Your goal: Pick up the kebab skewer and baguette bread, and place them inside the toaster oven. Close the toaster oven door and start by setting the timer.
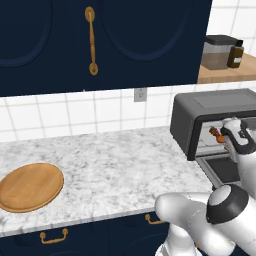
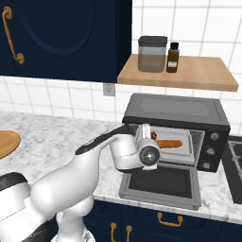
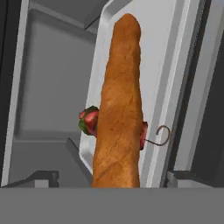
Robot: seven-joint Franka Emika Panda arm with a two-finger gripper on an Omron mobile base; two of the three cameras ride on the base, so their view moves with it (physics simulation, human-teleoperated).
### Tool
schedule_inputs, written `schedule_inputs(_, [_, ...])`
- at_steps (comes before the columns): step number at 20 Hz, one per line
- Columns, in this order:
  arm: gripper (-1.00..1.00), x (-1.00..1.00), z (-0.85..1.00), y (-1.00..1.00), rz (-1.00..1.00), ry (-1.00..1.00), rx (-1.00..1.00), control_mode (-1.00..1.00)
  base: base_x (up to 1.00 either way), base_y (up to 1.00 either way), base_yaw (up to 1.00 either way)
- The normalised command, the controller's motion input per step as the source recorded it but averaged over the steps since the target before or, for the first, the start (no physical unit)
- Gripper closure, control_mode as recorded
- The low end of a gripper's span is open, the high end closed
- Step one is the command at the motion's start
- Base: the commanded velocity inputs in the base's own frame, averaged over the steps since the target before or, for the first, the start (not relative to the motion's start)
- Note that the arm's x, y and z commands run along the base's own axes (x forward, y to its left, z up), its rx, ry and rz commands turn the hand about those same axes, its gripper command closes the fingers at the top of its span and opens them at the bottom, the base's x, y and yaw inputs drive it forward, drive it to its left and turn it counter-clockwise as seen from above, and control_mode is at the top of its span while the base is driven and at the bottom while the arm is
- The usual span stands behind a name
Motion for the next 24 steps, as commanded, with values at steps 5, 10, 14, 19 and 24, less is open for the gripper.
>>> schedule_inputs(5, [-1.00,-0.15,0.40,0.00,-0.10,0.21,-0.04,-1.00,0.00,0.00,0.00])
schedule_inputs(10, [-1.00,-0.69,0.36,-0.20,-0.09,0.14,-0.01,-1.00,0.00,0.00,0.00])
schedule_inputs(14, [-1.00,-0.69,0.34,-0.26,-0.05,0.19,-0.02,-1.00,0.00,0.00,0.00])
schedule_inputs(19, [-1.00,-0.69,0.06,-0.33,0.02,0.37,-0.08,-1.00,0.00,0.00,0.00])
schedule_inputs(24, [-1.00,-0.27,-0.36,-0.18,0.15,0.43,-0.09,-1.00,0.00,0.00,0.00])
